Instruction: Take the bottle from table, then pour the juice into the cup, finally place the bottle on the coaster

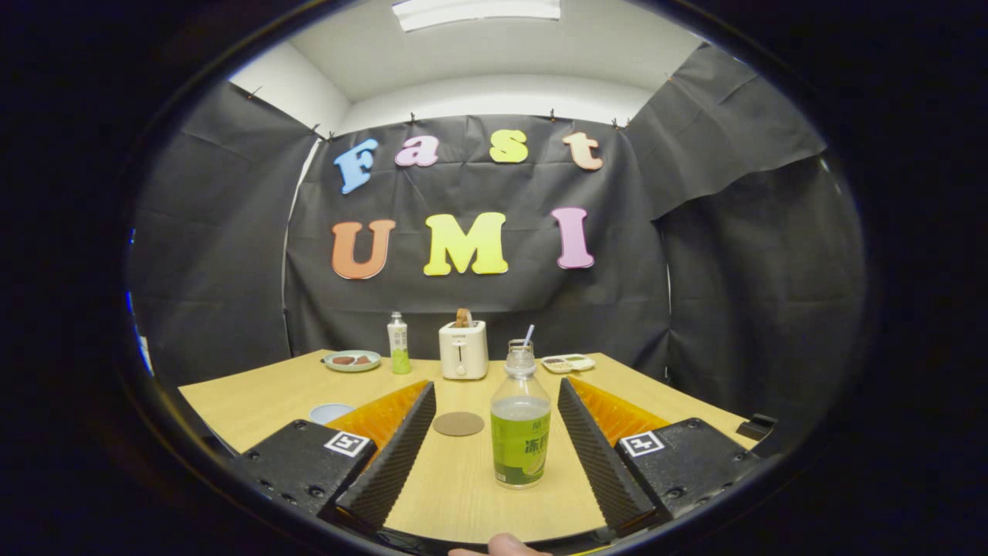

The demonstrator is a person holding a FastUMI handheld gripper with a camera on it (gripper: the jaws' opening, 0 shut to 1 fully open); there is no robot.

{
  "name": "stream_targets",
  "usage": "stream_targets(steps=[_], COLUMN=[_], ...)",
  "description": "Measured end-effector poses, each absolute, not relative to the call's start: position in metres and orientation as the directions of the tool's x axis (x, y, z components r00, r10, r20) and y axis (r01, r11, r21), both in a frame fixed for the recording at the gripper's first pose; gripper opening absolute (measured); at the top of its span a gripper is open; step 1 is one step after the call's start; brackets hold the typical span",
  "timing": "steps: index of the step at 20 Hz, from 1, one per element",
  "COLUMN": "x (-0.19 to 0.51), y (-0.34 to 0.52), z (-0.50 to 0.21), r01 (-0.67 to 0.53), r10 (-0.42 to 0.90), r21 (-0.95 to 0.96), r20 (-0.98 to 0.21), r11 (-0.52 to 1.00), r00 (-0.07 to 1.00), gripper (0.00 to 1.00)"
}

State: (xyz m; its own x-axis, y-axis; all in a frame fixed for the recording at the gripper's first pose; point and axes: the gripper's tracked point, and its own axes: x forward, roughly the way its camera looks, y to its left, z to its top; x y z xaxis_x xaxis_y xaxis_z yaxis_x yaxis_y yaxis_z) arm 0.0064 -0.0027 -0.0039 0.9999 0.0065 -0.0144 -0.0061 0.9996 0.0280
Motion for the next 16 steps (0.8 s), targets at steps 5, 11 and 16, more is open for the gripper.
stream_targets(steps=[5,11,16], x=[0.007,0.010,0.021], y=[-0.005,-0.006,-0.009], z=[-0.007,-0.006,-0.009], r01=[0.000,0.002,0.005], r10=[0.001,-0.001,-0.005], r21=[0.030,0.009,-0.006], r20=[-0.027,-0.023,-0.037], r11=[1.000,1.000,1.000], r00=[1.000,1.000,0.999], gripper=[1.00,1.00,1.00])
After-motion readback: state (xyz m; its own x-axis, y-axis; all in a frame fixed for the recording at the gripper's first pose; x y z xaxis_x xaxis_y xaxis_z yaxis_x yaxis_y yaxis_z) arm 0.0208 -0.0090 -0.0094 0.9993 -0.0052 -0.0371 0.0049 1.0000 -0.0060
